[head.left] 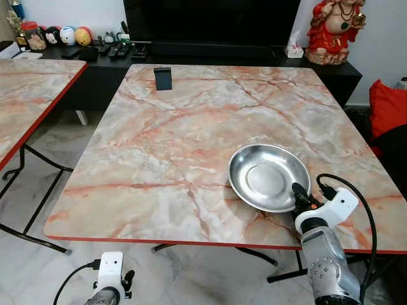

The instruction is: Setting the table

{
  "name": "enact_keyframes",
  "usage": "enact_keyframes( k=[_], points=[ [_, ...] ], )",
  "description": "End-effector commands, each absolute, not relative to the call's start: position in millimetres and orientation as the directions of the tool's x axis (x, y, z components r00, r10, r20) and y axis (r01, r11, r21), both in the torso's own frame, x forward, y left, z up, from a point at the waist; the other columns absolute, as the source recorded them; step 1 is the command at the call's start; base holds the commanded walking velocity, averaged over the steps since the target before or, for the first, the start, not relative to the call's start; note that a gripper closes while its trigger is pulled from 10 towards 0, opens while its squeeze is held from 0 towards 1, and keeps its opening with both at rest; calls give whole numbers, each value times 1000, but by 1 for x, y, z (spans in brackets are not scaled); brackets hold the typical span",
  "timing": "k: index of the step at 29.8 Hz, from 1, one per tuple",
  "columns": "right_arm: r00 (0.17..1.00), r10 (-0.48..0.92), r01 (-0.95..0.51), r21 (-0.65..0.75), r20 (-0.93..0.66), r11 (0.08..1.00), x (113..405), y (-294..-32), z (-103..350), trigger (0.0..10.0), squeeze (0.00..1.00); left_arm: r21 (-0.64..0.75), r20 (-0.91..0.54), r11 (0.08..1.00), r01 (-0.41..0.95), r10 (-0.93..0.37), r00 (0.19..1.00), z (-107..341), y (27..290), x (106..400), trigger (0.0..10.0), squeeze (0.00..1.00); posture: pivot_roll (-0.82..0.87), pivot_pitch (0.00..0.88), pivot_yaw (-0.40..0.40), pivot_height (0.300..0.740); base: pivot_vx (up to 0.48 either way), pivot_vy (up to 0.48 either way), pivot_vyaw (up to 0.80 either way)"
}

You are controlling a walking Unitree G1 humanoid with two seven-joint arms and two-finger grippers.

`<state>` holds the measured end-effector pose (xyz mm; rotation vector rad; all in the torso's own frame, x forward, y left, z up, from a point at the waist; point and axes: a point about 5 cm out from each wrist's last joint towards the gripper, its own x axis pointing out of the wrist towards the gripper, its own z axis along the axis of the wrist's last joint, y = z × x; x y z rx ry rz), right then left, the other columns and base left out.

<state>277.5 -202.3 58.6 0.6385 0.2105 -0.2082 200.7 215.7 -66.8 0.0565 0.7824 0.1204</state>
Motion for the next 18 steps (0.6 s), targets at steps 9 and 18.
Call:
enact_keyframes(
  k=[9,18],
  points=[
    [939,-105,271,520,-327,810,277,-200,51,10000,0,105,-713,991,-82,132,689,-68,217,198,10000,0,-86,2,-23,740,0,0,0],
    [947,-71,232,515,-313,825,280,-197,54,10000,0,103,-713,991,-82,131,689,-68,216,198,10000,0,-85,2,-26,740,0,0,0]
  ],
)
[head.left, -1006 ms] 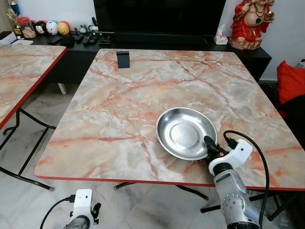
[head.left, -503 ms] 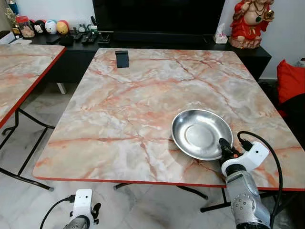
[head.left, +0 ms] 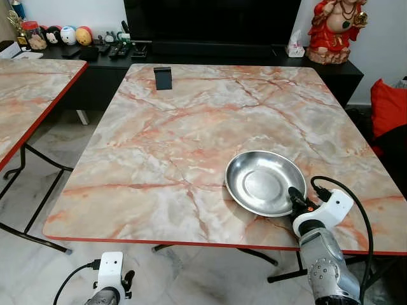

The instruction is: Setting the table

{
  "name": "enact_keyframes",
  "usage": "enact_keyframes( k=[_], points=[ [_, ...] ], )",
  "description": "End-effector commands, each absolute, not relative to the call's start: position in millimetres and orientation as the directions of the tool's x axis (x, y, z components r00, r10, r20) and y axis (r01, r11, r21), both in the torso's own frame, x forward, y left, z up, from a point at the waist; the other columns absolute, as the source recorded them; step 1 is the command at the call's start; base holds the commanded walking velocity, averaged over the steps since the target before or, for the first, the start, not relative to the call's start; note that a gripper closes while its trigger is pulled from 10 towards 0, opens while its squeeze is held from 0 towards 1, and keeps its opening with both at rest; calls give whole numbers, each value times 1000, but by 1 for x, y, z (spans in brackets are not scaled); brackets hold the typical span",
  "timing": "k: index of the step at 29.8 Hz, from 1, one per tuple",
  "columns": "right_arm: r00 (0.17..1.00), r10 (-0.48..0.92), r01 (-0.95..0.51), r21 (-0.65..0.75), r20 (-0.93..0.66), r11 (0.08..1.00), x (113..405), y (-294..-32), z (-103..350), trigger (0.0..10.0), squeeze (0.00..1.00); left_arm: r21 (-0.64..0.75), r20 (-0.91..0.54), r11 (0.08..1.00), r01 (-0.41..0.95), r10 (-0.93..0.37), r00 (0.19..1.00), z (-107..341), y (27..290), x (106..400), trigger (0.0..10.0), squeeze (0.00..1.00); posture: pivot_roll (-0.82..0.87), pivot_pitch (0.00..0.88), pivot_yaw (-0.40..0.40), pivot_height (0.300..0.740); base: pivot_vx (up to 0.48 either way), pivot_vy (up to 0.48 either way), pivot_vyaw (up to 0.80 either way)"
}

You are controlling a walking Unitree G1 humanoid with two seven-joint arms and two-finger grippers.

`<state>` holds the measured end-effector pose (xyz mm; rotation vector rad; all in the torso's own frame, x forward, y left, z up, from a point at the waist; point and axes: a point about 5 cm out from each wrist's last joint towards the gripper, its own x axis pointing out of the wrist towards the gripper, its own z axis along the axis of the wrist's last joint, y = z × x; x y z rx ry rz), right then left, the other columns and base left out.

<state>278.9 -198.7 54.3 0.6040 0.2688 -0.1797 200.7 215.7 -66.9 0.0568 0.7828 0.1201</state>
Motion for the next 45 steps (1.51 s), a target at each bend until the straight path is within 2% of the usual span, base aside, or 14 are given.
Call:
enact_keyframes(
  k=[1,11,24,27,34,35,36,37,44,45],
  points=[
    [948,-68,229,516,-311,826,280,-197,54,10000,0,103,-713,991,-82,131,689,-68,216,198,10000,0,-85,3,-26,740,0,0,0],
    [954,-3,168,529,-300,832,283,-187,56,10000,0,102,-713,991,-82,131,689,-69,216,198,10000,0,-83,3,-27,740,0,0,0],
    [954,3,162,520,-301,839,285,-187,54,10000,0,102,-714,991,-82,131,688,-69,216,198,10000,0,-82,0,-29,740,0,0,0],
    [955,-5,164,514,-297,842,286,-189,56,10000,78,102,-714,992,-81,129,688,-69,216,198,10000,0,-81,0,-30,740,0,0,0],
    [955,-25,176,497,-295,849,287,-193,56,10000,90,100,-714,992,-79,127,688,-69,216,197,10000,0,-81,0,-31,740,0,0,0],
    [955,-25,176,498,-295,849,287,-193,56,10000,204,100,-714,992,-79,127,688,-69,216,197,10000,0,-82,0,-31,740,0,0,0],
    [955,-25,176,498,-295,849,287,-193,56,10000,204,100,-714,992,-79,127,688,-69,216,197,10000,0,-82,0,-31,740,0,0,0],
    [955,-24,175,498,-295,849,287,-193,56,10000,337,100,-714,992,-79,127,688,-69,216,197,10000,0,-81,0,-32,740,0,0,0],
    [955,-19,172,500,-296,849,287,-192,55,10000,341,101,-714,992,-79,127,688,-69,216,197,10000,0,-81,0,-31,740,0,0,0],
    [955,-18,172,500,-297,849,287,-191,55,10000,553,100,-714,992,-79,127,689,-69,216,197,10000,0,-81,0,-31,740,0,0,0]
  ],
)
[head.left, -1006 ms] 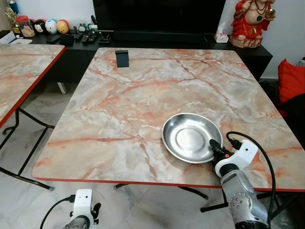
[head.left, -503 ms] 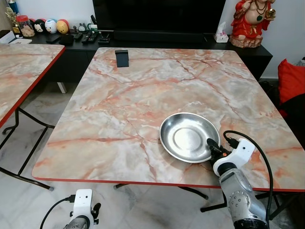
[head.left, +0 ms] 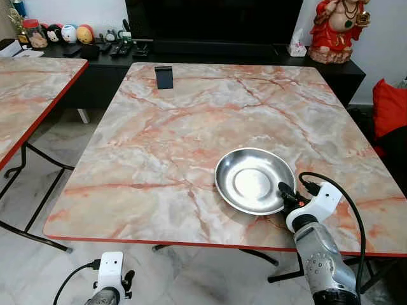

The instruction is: Setting the table

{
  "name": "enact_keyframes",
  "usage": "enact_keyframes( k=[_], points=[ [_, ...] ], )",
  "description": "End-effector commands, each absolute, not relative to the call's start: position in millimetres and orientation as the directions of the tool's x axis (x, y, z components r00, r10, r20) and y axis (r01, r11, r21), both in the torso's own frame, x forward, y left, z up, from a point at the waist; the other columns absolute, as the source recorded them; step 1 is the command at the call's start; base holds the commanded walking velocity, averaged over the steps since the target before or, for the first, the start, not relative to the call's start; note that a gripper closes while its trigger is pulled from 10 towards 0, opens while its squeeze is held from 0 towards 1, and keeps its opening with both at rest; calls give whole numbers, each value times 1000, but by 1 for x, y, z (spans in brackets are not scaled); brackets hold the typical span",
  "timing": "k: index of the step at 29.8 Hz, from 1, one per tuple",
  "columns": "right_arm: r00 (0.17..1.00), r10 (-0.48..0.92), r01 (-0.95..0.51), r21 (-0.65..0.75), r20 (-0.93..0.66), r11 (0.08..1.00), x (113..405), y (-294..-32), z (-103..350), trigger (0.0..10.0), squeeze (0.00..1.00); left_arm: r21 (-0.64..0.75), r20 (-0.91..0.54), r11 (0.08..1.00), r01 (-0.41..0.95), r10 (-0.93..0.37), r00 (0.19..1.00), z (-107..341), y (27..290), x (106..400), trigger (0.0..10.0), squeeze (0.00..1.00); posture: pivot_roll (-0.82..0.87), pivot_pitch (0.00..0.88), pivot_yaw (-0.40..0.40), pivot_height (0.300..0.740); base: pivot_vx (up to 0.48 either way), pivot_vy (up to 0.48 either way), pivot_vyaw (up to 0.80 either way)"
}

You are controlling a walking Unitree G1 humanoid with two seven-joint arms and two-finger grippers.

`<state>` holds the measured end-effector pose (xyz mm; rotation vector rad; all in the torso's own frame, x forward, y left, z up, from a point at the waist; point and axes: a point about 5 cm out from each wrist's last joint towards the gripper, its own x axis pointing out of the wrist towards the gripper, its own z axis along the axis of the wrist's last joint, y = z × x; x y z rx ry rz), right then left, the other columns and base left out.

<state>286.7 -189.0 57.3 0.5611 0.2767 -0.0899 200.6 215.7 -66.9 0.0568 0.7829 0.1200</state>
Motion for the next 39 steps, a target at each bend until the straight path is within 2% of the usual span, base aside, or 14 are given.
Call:
enact_keyframes(
  k=[1,6,7,8,28,29,30,39],
  points=[
    [955,-18,171,501,-297,848,287,-191,55,10000,843,100,-714,992,-80,127,689,-69,216,197,10000,0,-81,0,-31,740,0,0,0],
    [956,-18,171,504,-294,846,287,-190,55,10000,871,100,-713,992,-80,128,689,-69,216,197,10000,0,-82,0,-30,740,0,0,0],
    [956,-18,171,505,-293,846,287,-190,56,10000,898,100,-713,992,-80,128,689,-69,216,197,10000,0,-82,0,-30,740,0,0,0],
    [956,-18,171,505,-294,846,287,-190,56,10000,973,100,-713,992,-80,128,689,-69,216,197,10000,0,-81,0,-30,740,0,0,0],
    [964,-14,153,514,-264,844,291,-187,61,10000,1000,105,-710,992,-75,128,692,-68,216,199,10000,0,-78,0,-31,740,0,0,0],
    [966,-13,150,516,-259,844,292,-187,62,10000,349,105,-710,992,-75,128,692,-68,216,199,10000,0,-78,0,-31,740,0,0,0],
    [968,-11,145,519,-251,842,293,-186,63,10000,16,104,-710,992,-76,128,693,-68,216,199,10000,0,-80,0,-30,740,0,0,0],
    [974,-4,128,530,-228,838,294,-184,67,10000,12,107,-709,992,-73,128,694,-68,216,199,10000,0,-76,0,-28,740,0,0,0]
  ],
)
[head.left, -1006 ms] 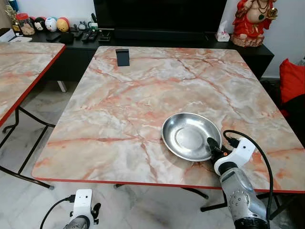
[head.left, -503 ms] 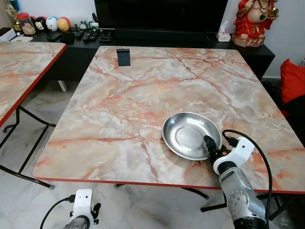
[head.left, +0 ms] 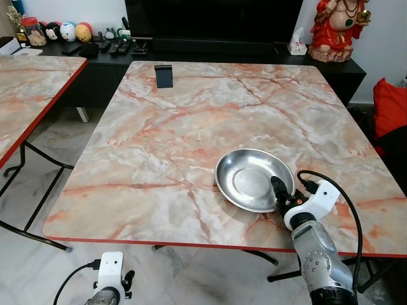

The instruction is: Setting the table

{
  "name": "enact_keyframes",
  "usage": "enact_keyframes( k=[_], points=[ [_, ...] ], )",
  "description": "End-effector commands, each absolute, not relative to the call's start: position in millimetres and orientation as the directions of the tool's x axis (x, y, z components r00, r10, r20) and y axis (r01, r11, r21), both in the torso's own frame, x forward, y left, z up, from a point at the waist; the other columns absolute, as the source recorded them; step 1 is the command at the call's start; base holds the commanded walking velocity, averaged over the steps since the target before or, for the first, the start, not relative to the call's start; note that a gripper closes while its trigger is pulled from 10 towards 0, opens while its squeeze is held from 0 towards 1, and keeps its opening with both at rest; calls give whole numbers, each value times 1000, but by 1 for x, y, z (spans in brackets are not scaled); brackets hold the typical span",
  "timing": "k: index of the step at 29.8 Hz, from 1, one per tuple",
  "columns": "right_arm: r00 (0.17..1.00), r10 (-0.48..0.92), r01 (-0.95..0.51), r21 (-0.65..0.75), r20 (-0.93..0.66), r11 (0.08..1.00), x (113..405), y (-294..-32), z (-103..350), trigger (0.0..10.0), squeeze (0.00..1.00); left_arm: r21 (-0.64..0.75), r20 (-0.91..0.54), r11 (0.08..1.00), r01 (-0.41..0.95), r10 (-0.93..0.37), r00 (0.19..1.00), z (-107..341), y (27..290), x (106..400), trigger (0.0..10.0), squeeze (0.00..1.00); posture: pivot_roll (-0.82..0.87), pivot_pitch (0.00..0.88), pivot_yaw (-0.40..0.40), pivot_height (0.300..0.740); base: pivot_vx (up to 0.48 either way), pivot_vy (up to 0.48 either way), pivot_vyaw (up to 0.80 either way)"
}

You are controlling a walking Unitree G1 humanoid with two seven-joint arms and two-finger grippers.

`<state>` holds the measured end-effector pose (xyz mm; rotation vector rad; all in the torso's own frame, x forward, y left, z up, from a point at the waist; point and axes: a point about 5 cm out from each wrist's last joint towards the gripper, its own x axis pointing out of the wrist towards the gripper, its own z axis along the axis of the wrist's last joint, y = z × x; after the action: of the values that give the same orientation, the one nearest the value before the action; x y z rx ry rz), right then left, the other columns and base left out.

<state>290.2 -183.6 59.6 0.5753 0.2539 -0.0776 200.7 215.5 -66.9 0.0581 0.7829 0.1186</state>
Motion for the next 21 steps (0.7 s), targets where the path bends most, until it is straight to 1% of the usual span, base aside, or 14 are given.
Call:
enact_keyframes(
  k=[1,7,11,16,17,18,19,20,21],
  points=[
    [974,-4,127,529,-226,839,295,-184,67,10000,12,107,-709,992,-73,127,694,-68,216,199,10000,0,-77,0,-28,740,0,0,0],
    [981,-14,117,528,-194,841,296,-184,71,10000,0,108,-709,992,-72,127,694,-68,216,199,10000,0,-77,0,-27,740,0,0,0],
    [986,-51,126,510,-158,851,300,-187,79,10000,0,110,-709,991,-73,130,693,-68,217,199,10000,0,-79,1,-26,740,0,0,0],
    [993,-48,95,493,-108,865,301,-186,86,10000,0,110,-708,991,-74,131,694,-68,217,199,10000,0,-77,1,-27,740,0,0,0],
    [994,-63,97,454,-88,886,301,-188,89,10000,0,110,-708,991,-75,131,694,-68,217,199,10000,0,-77,1,-28,740,0,0,0],
    [995,-86,98,386,-49,917,301,-189,93,10000,0,110,-707,991,-77,132,694,-68,217,199,10000,0,-78,0,-27,740,0,0,0],
    [995,-86,98,386,-49,917,301,-189,93,10000,0,110,-707,991,-77,132,694,-68,217,199,10000,0,-78,0,-27,740,0,0,0],
    [992,-125,122,311,-11,943,301,-192,98,10000,0,111,-707,991,-79,134,694,-68,217,199,10000,0,-79,0,-27,740,0,0,0],
    [989,-146,138,282,7,949,301,-193,98,10000,0,109,-707,991,-83,136,694,-68,217,199,10000,0,-79,0,-27,740,0,0,0]
  ],
)
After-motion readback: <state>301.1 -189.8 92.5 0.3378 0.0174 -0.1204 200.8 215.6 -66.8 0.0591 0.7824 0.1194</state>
